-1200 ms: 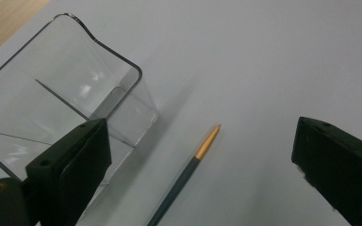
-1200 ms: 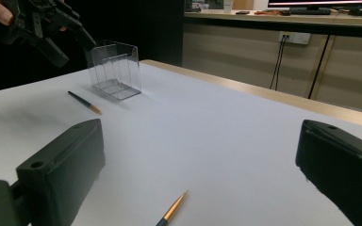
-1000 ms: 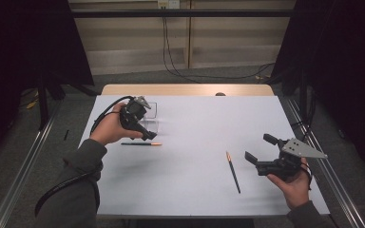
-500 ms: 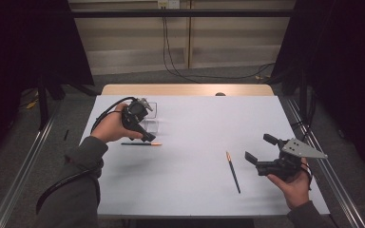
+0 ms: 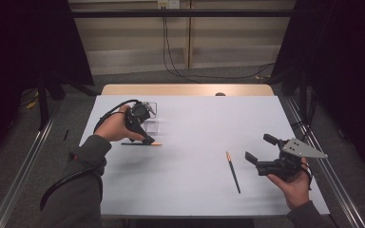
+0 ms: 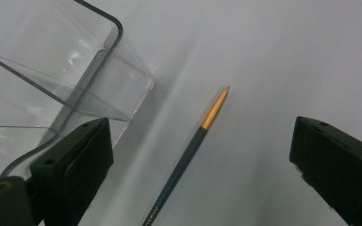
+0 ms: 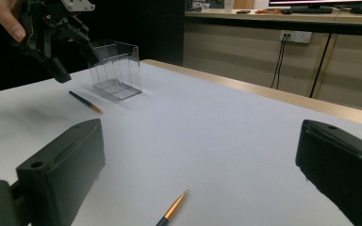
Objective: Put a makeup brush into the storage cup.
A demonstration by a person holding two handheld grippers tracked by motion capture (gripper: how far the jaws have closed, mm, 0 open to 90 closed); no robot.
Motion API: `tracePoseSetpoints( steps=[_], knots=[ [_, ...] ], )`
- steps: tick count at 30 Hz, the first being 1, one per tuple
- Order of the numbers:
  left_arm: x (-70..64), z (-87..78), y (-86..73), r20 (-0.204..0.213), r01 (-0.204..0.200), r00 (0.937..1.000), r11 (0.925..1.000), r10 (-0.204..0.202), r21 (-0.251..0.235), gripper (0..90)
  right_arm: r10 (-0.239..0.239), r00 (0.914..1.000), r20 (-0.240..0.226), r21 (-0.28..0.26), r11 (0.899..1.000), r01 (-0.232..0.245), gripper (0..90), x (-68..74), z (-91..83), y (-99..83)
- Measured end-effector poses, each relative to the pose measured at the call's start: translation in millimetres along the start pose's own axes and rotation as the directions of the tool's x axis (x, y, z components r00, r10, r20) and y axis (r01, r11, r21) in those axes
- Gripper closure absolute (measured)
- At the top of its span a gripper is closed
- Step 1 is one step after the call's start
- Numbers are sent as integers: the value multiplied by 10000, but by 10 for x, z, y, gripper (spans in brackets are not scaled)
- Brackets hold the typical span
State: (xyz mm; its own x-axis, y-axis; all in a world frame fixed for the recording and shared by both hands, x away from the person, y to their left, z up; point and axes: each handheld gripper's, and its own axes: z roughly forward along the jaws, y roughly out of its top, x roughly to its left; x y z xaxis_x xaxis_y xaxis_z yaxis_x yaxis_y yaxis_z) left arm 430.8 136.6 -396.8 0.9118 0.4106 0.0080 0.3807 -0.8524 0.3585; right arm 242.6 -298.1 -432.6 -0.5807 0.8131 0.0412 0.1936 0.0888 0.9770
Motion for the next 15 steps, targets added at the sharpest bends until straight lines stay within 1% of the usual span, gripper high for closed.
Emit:
tracePoseSetpoints(
  steps=[1,2,3,4,6,7,8,9,11,13,15],
  knots=[
    [7,6,-3,-7,-123,9999,9998,123,153,66,1,10000,-40,-16,10000,-1,14,0,2,-1],
    [10,20,-8,9,-75,10000,9999,75,145,68,27,10000,-47,-18,10000,-27,15,1,4,-1],
    [23,27,-11,79,-131,9999,9997,129,203,69,48,10000,-22,13,10000,-48,15,3,3,-3],
    [21,34,-15,30,-93,10000,9994,92,331,69,10,10000,-38,19,10000,-10,15,1,5,-4],
    [33,61,-25,-11,-93,10000,9994,94,338,70,9,10000,-49,36,10000,-9,15,3,5,-4],
    [19,81,-32,-119,92,9999,9997,-89,235,70,15,10000,-26,36,10000,-15,15,5,5,-3],
    [37,79,-30,-87,-120,9999,9987,125,486,70,29,10000,-24,31,10000,-29,15,5,6,-3],
    [35,94,-35,-130,-97,9999,9989,103,460,71,6,10000,-68,53,10000,-6,15,1,5,-4],
    [35,107,-38,-75,-145,9999,9979,150,635,78,29,10000,-24,50,10000,-29,15,2,8,-8],
    [54,124,-47,-22,-141,9999,9976,143,676,96,54,10000,-30,27,10000,-54,15,3,13,-9],
    [73,123,-51,-47,-339,9994,9946,345,978,102,42,10000,-37,37,10000,-41,15,2,13,-10]
  ],
)
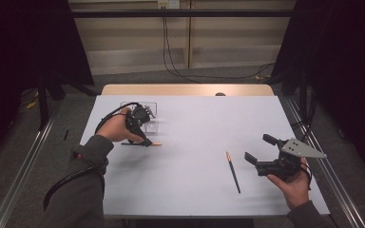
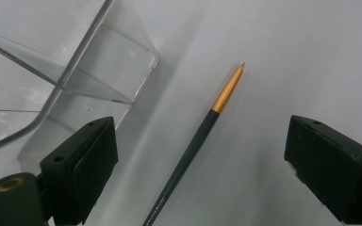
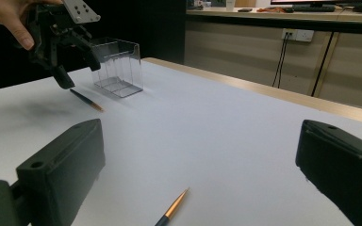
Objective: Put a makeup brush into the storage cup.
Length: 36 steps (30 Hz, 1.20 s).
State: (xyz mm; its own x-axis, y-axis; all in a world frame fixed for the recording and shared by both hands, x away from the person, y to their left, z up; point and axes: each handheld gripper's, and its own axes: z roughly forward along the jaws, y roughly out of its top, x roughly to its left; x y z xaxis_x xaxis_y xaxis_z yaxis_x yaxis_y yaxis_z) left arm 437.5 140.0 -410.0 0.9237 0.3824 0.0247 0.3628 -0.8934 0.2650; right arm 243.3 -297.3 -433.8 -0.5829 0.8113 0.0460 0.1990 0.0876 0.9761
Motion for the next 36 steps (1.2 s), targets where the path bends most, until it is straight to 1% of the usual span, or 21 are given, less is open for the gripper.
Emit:
tracePoseSetpoints(
  steps=[1,3,5,8,9,11,12,13,16,17,19,23,26,29,30,31,32,33,34,35,36],
  knots=[
    [6,7,-2,28,-11,10000,10000,11,-22,109,28,10000,-11,-8,10000,-28,15,0,-1,1],
    [-14,40,-15,-27,263,9996,9994,-264,-236,124,0,10000,-19,-1,10000,0,15,-2,-3,0],
    [-5,50,-18,77,98,9999,9998,-97,-187,140,-5,10000,-14,-3,10000,5,15,-6,-3,-1],
    [8,66,-18,-90,-171,9998,9999,171,-21,168,-24,10000,55,2,10000,24,15,-14,-7,-1],
    [-1,77,-23,-61,-71,10000,10000,71,-13,183,-37,10000,51,5,10000,37,15,-15,-8,-1],
    [10,84,-21,-115,-313,9994,9994,315,160,205,-18,10000,43,-21,10000,18,15,-15,-7,-1],
    [-4,108,-29,-116,-223,9997,9997,222,-40,213,8,10000,43,-14,10000,-8,15,-12,-5,-1],
    [-6,111,-30,61,-266,9996,9996,266,45,223,-37,10000,13,31,10000,37,15,-14,-6,-3],
    [-11,140,-26,226,-575,9981,9982,571,193,250,-43,10000,20,39,10000,43,15,-12,-3,-5],
    [-18,153,-26,184,-634,9978,9978,631,177,255,-44,10000,-13,32,10000,45,15,-13,-3,-5],
    [-32,179,-26,339,-595,9977,9982,591,116,276,-37,10000,-10,46,10000,37,15,-16,-3,-6],
    [-41,203,-18,413,-917,9950,9956,907,213,312,-26,10000,24,51,10000,26,15,-17,-3,-7],
    [-49,219,-22,614,-1045,9927,9945,1041,31,355,29,10000,4,50,10000,-29,15,-19,4,-14],
    [-45,224,-21,527,-1116,9924,9937,1112,49,399,0,10000,-2,33,10000,0,15,-23,4,-13],
    [-41,221,-21,709,-1134,9911,9935,1128,52,420,-12,10000,-2,35,10000,12,15,-23,3,-12],
    [-51,226,-23,649,-1225,9904,9925,1223,-10,450,8,10000,-2,37,10000,-8,15,-22,2,-12],
    [-37,224,-20,766,-1524,9856,9882,1509,132,454,-2,10000,-8,37,10000,2,15,-22,3,-13],
    [-62,245,-27,653,-1330,9889,9911,1333,-86,462,6,10000,0,55,10000,-6,15,-20,3,-13],
    [-48,233,-16,666,-1667,9840,9858,1650,208,464,-3,10000,-18,61,10000,3,15,-20,3,-14],
    [-58,243,-19,643,-1537,9861,9881,1530,71,468,1,10000,-25,59,10000,-1,15,-20,4,-16],
    [-59,247,-18,643,-1561,9857,9877,1557,-2,476,-4,10000,-36,77,10000,5,15,-19,6,-16]
  ],
)
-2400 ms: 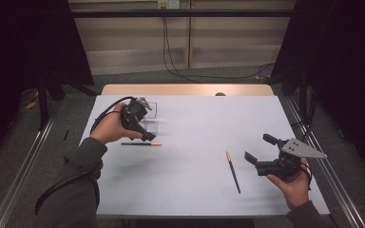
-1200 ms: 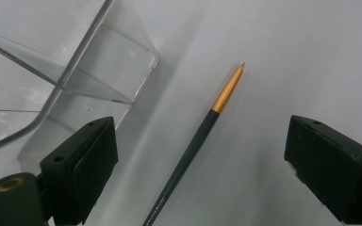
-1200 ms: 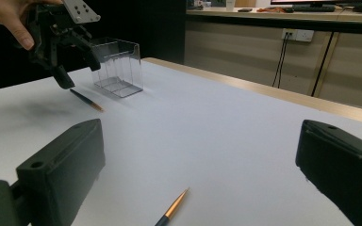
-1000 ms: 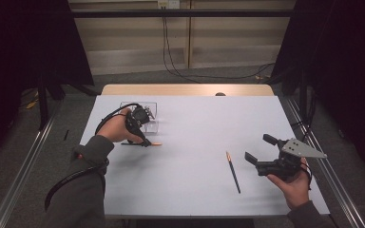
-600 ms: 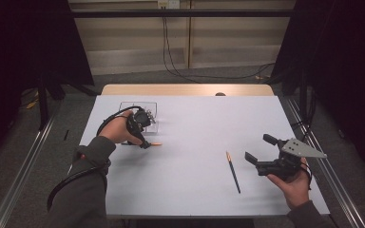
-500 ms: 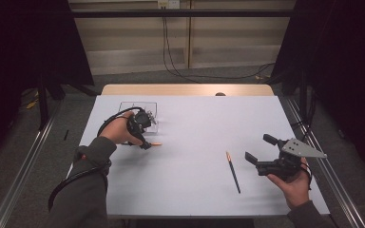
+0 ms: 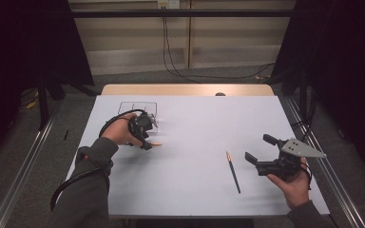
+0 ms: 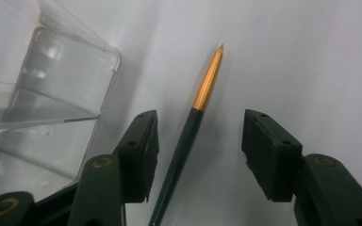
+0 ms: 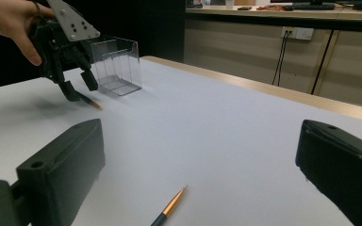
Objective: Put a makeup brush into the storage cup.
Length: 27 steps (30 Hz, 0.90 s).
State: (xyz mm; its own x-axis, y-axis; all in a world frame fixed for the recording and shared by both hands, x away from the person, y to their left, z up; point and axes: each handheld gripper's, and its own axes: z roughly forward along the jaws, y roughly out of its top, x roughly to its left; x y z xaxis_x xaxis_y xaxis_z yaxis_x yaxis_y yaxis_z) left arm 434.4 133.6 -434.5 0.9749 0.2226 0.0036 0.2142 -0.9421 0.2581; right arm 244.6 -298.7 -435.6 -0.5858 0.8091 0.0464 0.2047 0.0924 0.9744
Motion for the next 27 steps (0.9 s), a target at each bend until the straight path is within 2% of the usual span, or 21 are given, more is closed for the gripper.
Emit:
tracePoseSetpoints(
  steps=[1,3,5,7,9,11,13,15,16,17,18,22,24,25,27],
  knots=[
    [7,-3,1,37,-84,10000,9999,83,64,489,-20,10000,38,21,10000,20,15,-1,-1,0],
    [3,17,0,-122,58,9999,9998,-60,-167,508,-36,10000,21,19,10000,36,15,-2,1,0],
    [8,38,-2,66,42,10000,9999,-41,-120,535,-16,10000,28,13,10000,16,15,0,0,4],
    [2,50,1,54,-54,10000,10000,54,63,556,-29,10000,15,-1,10000,29,15,2,-1,5],
    [13,60,-3,127,29,9999,10000,-29,-17,589,-27,10000,11,-19,10000,27,15,1,-2,3],
    [26,59,2,42,-111,9999,9999,110,115,611,-34,10000,31,-53,10000,34,15,-6,-2,3],
    [15,85,3,175,94,9998,10000,-94,-13,628,-8,10000,31,-44,10000,8,15,-5,-5,4],
    [15,115,1,328,90,9994,10000,-90,-4,643,-17,10000,40,-41,10000,17,15,-5,-5,5],
    [5,136,-4,121,130,9998,9999,-130,-47,657,-29,10000,43,-22,10000,29,15,-7,-5,5],
    [22,124,2,376,145,9992,9998,-150,114,667,-67,10000,48,-29,10000,67,15,-9,-3,4],
    [22,123,0,462,261,9986,9996,-266,109,676,-62,10000,46,-37,10000,62,15,-9,-2,3],
    [32,119,-4,474,266,9985,9995,-274,166,701,-52,10000,43,-55,10000,53,15,-10,-1,3],
    [38,122,-6,579,330,9978,9994,-336,123,718,-44,10000,35,-36,10000,44,15,-9,0,2],
    [32,123,-6,639,523,9966,9986,-528,95,724,-55,10000,21,-34,10000,55,15,-9,2,1],
    [30,123,3,672,531,9963,9984,-541,166,737,-18,10000,1,1,10000,18,15,-4,-1,2]
  ],
)
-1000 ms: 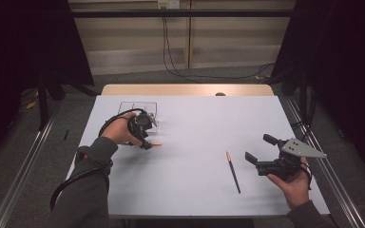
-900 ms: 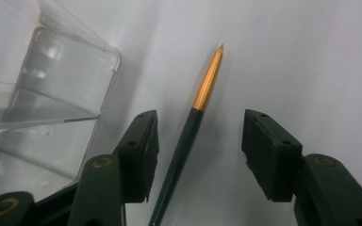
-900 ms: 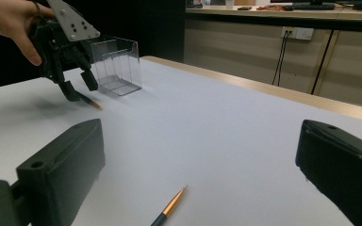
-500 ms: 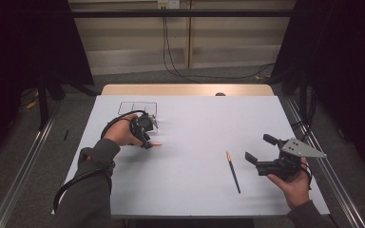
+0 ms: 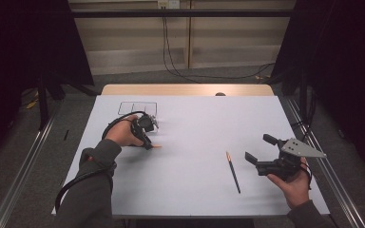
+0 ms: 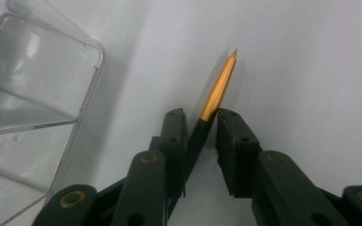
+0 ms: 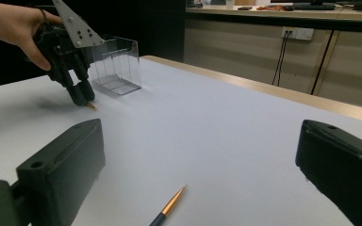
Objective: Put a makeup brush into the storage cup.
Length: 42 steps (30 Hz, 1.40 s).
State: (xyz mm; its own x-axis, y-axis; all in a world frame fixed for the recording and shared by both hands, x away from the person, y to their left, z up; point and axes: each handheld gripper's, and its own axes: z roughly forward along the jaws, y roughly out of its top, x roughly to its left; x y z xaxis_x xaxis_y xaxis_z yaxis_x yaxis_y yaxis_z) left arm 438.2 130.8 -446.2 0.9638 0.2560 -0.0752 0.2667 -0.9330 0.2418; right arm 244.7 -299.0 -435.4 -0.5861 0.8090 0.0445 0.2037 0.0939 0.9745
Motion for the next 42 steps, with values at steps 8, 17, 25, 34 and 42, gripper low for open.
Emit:
tracePoseSetpoints(
  steps=[8,17,25,34,42],
  knots=[
    [-38,18,37,-191,98,9998,9998,-94,169,809,7,10000,21,-34,10000,-7,15,0,-3,5],
    [-41,13,72,-4,313,9995,9989,-313,337,795,-32,10000,32,-47,10000,32,15,-5,2,2],
    [-52,31,97,1,252,9997,9986,-252,455,774,-30,10000,-10,-15,10000,30,15,-2,-1,2],
    [-68,46,78,-129,627,9980,9973,-623,378,792,-117,9999,9,-22,9999,117,15,6,3,10],
    [-84,52,77,-266,914,9955,9953,-906,319,814,-107,9999,27,-25,9999,107,15,9,9,8]
  ],
)
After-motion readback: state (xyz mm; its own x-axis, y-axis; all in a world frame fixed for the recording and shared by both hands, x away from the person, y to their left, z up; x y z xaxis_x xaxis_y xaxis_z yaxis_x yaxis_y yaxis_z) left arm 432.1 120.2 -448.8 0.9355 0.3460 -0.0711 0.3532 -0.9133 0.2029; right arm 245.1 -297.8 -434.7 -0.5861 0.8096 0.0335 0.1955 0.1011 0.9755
